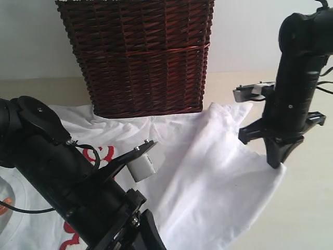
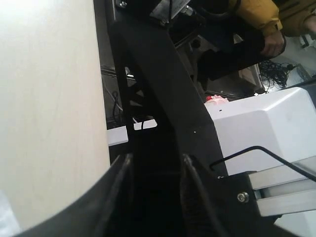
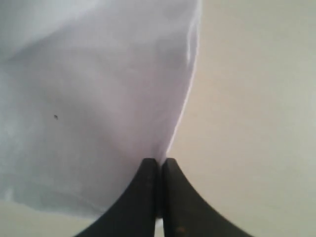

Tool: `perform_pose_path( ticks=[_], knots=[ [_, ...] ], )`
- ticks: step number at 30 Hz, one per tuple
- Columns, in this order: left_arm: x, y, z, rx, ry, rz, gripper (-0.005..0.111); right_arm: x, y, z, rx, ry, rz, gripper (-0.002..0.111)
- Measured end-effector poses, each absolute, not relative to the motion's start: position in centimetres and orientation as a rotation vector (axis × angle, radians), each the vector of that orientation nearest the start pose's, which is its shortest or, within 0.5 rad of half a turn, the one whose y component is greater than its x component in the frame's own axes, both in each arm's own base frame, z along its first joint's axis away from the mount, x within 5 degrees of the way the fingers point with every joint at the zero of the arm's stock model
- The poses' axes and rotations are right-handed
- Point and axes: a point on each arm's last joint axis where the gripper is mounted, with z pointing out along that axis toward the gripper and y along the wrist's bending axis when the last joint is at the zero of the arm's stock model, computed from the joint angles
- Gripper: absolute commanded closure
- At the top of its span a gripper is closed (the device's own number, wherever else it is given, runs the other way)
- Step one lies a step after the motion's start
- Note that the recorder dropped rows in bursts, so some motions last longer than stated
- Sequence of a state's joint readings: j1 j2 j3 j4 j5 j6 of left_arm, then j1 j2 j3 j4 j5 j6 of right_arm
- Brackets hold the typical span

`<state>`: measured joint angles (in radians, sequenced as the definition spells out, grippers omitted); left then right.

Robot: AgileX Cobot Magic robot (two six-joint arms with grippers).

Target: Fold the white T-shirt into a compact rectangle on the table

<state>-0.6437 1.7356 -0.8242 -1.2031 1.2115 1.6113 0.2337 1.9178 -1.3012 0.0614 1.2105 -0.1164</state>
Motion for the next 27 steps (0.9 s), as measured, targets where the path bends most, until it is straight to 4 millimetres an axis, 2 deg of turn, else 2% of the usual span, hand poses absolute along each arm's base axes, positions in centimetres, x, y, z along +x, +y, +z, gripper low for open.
perform_pose_path(
  ticks=[5,7,18,23,27],
  knots=[
    [16.9,-22.6,18.2,1.784,1.914,-1.540,0.073,30.0,6.0,18.2,-0.464,3.308,-0.243,0.108],
    [16.9,-22.6,18.3,1.779,1.914,-1.543,0.073,28.7,5.4,18.6,-0.428,3.311,-0.304,0.108],
    [16.9,-22.8,18.4,1.768,1.890,-1.547,0.073,22.1,4.1,19.4,-0.355,3.349,-0.261,0.108],
    [17.0,-22.8,18.4,1.759,1.883,-1.551,0.073,20.8,3.8,20.1,-0.327,3.326,-0.256,0.108],
    [17.0,-22.9,18.5,1.752,1.872,-1.554,0.073,19.9,3.9,19.6,-0.305,3.357,-0.219,0.108]
  ],
)
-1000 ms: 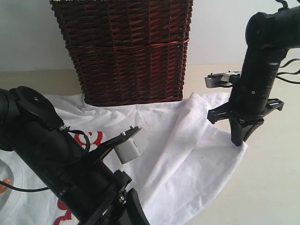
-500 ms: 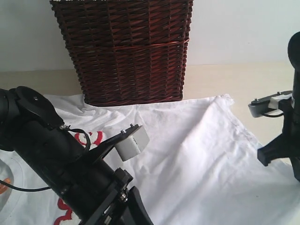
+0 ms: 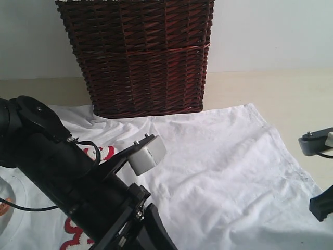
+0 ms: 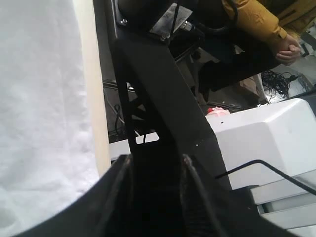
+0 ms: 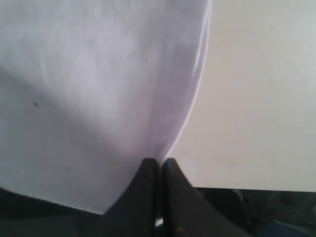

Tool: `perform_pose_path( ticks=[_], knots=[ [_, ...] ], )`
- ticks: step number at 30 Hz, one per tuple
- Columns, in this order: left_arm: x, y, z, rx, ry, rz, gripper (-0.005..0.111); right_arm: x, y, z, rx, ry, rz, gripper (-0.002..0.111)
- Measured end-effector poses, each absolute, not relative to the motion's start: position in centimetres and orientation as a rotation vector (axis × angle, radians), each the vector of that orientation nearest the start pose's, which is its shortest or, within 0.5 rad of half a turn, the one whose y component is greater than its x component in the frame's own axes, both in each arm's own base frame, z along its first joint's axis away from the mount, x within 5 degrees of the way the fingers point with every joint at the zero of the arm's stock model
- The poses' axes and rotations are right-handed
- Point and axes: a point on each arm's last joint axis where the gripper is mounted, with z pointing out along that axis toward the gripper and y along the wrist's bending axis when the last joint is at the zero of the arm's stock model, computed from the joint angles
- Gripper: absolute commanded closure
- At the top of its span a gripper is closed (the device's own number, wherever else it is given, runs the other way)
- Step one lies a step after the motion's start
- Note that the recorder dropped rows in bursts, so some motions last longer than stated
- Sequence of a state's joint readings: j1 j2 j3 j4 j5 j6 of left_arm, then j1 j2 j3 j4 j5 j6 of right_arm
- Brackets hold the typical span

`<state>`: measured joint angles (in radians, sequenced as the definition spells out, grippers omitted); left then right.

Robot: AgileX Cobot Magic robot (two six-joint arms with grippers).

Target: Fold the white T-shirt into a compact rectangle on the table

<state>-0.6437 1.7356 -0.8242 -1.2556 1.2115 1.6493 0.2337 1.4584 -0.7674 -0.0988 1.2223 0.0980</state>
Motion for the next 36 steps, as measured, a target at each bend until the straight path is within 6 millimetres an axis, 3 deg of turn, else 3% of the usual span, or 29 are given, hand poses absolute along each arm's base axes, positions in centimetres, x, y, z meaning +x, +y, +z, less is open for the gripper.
perform_pose_path(
  ticks=[8,12,15,17,20,25,31,36],
  knots=[
    [17.1,-23.1,18.7,1.721,1.848,-1.566,0.073,18.3,3.5,18.1,-0.314,3.429,-0.235,0.106],
    [17.1,-23.1,18.7,1.718,1.844,-1.567,0.073,18.9,2.9,18.4,-0.381,3.377,-0.359,0.077],
    [17.1,-23.1,18.7,1.715,1.844,-1.568,0.073,19.5,3.0,18.7,-0.360,3.331,-0.346,0.055],
    [17.1,-23.1,18.7,1.718,1.834,-1.566,0.073,19.6,3.2,18.7,-0.349,3.329,-0.319,0.052],
    [17.2,-23.2,18.8,1.695,1.822,-1.568,0.073,19.8,3.1,18.9,-0.357,3.312,-0.339,0.053],
    [20.8,-22.9,19.3,1.408,1.979,-1.385,0.079,24.4,4.7,18.3,-0.252,2.999,-0.156,0.077],
    [25.5,-18.8,19.7,1.012,2.188,-1.166,0.107,29.7,5.6,15.3,-0.247,2.995,-0.204,0.085],
    [28.2,-15.0,19.5,0.791,2.268,-1.008,0.107,32.9,5.8,11.8,-0.271,2.986,-0.311,0.085]
  ],
)
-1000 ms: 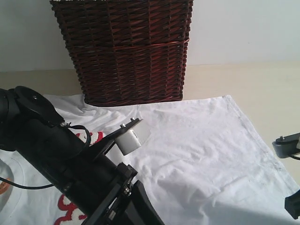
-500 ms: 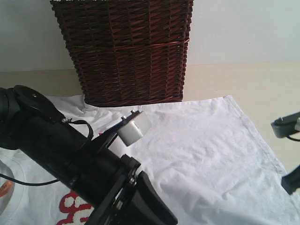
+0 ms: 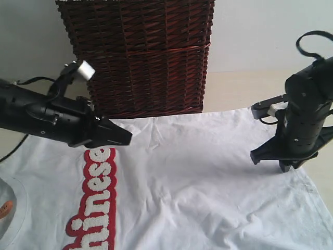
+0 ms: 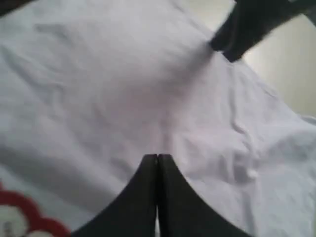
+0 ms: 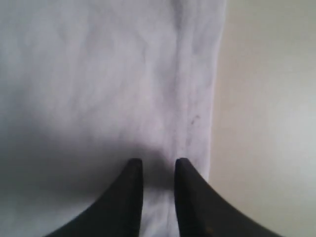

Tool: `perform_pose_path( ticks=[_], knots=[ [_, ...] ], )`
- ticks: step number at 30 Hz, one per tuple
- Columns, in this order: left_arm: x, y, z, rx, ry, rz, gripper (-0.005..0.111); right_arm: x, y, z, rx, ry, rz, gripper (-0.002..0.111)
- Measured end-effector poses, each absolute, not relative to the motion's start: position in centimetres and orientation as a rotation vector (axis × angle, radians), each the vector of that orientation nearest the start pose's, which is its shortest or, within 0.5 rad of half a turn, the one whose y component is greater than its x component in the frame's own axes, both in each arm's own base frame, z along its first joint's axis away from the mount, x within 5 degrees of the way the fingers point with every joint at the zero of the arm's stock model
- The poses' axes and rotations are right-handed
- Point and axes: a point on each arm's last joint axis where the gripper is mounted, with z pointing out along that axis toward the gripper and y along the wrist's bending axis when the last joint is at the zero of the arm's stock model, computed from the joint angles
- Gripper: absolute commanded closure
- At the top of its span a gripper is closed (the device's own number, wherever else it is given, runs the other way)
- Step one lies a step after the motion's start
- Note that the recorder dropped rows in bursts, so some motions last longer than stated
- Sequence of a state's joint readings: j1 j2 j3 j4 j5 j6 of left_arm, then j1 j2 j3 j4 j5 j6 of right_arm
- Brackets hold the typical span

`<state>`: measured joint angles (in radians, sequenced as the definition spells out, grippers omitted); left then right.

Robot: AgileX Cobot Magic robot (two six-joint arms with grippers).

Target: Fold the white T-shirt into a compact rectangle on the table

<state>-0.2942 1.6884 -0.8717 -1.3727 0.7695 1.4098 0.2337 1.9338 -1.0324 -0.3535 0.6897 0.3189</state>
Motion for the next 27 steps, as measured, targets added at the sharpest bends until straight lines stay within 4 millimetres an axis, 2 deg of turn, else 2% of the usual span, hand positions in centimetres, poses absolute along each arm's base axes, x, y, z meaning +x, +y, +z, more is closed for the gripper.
perform_pose_path(
  ticks=[4,7,12,14,16,17,19,20,22,25,26,27],
  knots=[
    [30.2,-12.7,18.6,0.546,2.357,-0.793,0.107,34.8,5.4,10.5,-0.231,2.941,-0.455,0.085],
    [31.0,-11.6,17.6,0.455,2.401,-0.694,0.107,35.7,5.1,9.9,-0.253,2.923,-0.517,0.085],
    [31.8,-10.7,16.0,0.370,2.443,-0.552,0.106,36.6,4.3,9.7,-0.213,2.921,-0.523,0.085],
    [32.0,-10.5,15.5,0.358,2.454,-0.519,0.102,36.7,4.3,9.8,-0.221,2.929,-0.504,0.084],
    [32.1,-10.4,15.2,0.381,2.463,-0.500,0.092,36.9,4.5,10.1,-0.271,2.935,-0.465,0.081],
    [32.1,-10.5,15.1,0.404,2.464,-0.504,0.083,36.9,4.5,10.2,-0.286,2.944,-0.440,0.079],
    [32.3,-10.9,15.2,0.500,2.458,-0.523,0.070,36.7,4.9,10.7,-0.311,2.964,-0.356,0.075],
    [32.3,-11.1,15.4,0.580,2.453,-0.536,0.060,36.6,5.1,10.9,-0.308,2.978,-0.316,0.073],
    [32.2,-11.5,15.9,0.791,2.437,-0.538,0.048,36.1,5.5,11.4,-0.288,3.004,-0.257,0.070],
    [30.9,-11.2,16.6,1.287,2.450,-0.447,0.038,35.5,5.6,13.2,-0.275,2.999,-0.226,0.067],
    [30.2,-10.7,16.7,1.426,2.479,-0.378,0.030,35.5,5.6,14.1,-0.272,2.982,-0.220,0.067],
    [29.4,-9.7,17.0,1.567,2.554,-0.246,0.025,35.3,5.5,16.3,-0.263,2.923,-0.206,0.067]
  ],
)
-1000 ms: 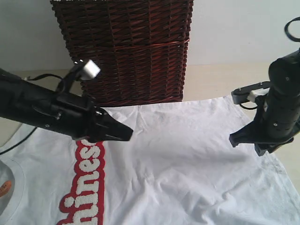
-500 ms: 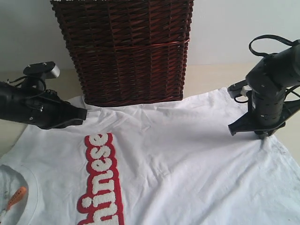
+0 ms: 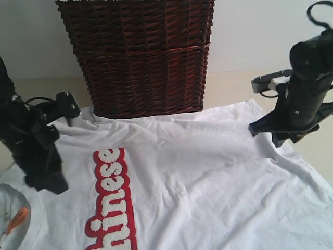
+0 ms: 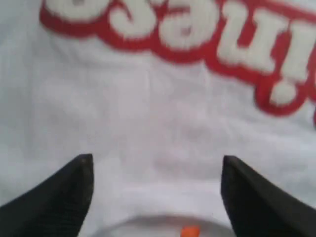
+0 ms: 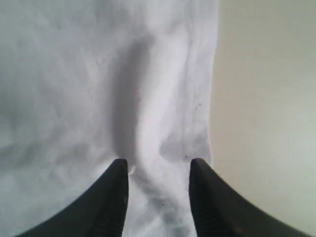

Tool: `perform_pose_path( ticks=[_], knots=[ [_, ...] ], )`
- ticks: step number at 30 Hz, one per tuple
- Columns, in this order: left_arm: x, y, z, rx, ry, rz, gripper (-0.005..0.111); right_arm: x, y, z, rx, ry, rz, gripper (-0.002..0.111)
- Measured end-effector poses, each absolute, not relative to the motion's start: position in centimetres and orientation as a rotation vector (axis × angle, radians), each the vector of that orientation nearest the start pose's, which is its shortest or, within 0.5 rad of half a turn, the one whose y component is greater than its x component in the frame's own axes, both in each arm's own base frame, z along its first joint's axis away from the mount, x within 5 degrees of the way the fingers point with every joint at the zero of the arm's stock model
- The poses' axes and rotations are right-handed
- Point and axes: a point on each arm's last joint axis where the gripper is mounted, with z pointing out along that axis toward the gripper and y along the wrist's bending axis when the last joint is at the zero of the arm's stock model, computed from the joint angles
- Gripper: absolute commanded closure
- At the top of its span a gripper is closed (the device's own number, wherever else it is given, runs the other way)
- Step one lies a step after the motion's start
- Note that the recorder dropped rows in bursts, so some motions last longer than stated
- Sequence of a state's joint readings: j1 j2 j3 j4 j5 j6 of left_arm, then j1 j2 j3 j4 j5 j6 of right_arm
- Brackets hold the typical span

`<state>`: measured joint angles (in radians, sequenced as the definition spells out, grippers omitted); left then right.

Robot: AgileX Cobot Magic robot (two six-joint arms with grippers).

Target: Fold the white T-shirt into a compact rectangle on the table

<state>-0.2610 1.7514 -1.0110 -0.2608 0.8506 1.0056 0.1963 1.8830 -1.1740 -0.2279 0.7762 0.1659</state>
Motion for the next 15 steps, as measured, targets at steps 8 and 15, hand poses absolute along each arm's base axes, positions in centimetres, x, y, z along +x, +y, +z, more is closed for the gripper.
perform_pose_path(
  ticks=[8,15],
  knots=[
    [25.8,-5.9,16.7,1.655,2.990,0.064,0.013,33.9,6.0,21.6,-0.230,2.807,-0.071,0.067],
    [22.4,-4.1,13.5,2.212,2.766,0.094,0.018,33.7,7.8,21.7,-0.274,2.805,0.215,0.069]
  ],
)
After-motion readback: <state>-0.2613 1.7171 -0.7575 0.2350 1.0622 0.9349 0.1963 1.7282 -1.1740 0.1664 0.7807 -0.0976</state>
